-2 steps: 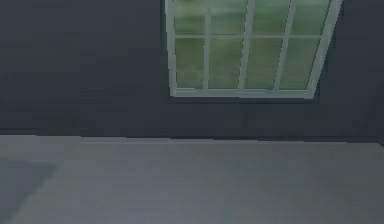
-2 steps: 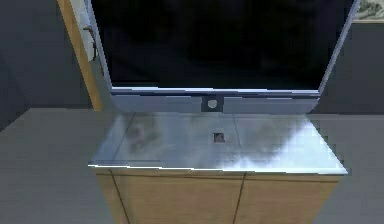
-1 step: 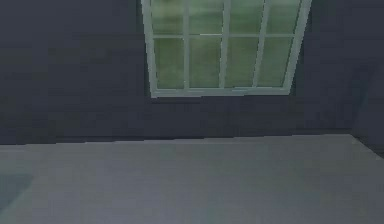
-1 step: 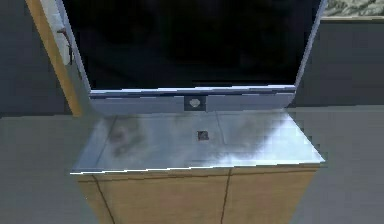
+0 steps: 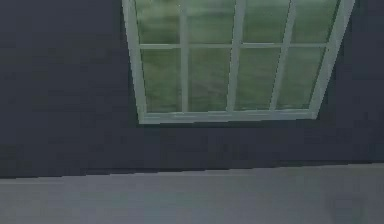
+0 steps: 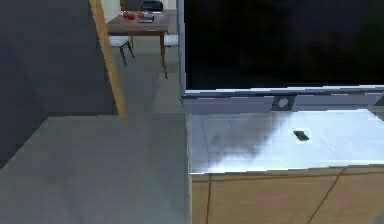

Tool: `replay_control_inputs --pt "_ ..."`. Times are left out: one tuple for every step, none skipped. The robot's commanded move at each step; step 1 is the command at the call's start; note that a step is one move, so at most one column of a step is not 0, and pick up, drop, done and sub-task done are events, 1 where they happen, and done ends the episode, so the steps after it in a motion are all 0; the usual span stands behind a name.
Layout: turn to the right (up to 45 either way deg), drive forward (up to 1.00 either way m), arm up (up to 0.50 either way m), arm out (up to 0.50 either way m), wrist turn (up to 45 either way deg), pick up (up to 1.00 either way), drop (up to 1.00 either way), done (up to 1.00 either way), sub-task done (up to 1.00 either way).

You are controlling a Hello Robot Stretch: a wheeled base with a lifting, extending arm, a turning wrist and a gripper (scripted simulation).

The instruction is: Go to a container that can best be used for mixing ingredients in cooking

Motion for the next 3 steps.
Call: replay_control_inputs --pt "45.0 0.0 0.0 0.0 0.0 0.0 0.0 0.0 0.0" --pt "21.0 0.0 0.0 0.0 0.0 0.0 0.0 0.0 0.0" --pt "0.0 1.0 0.0 0.0 0.0 0.0 0.0 0.0 0.0"
